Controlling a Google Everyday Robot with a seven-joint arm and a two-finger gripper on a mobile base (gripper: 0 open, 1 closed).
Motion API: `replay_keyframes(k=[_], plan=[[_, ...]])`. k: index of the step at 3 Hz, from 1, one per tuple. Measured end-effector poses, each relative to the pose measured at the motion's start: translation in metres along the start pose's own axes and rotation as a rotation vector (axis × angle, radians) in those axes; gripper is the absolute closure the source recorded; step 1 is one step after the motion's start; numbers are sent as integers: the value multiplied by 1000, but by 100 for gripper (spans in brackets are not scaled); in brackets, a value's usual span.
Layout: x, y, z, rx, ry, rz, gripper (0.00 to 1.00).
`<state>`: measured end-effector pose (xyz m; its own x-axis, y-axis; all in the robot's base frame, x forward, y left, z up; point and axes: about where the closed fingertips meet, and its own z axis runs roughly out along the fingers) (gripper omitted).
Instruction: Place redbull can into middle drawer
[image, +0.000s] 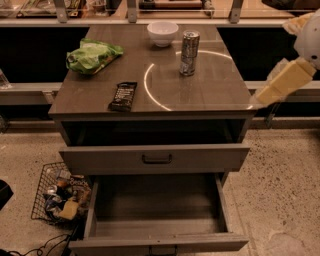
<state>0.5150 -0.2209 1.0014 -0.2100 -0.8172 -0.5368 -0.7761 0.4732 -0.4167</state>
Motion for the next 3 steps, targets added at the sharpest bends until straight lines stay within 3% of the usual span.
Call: replay_keyframes(k=[1, 2, 3], plan=[[-19, -46, 32, 77, -185, 49, 0], [-37, -81, 64, 130, -377, 150, 0], [-31, -80, 77, 135, -474, 281, 0]])
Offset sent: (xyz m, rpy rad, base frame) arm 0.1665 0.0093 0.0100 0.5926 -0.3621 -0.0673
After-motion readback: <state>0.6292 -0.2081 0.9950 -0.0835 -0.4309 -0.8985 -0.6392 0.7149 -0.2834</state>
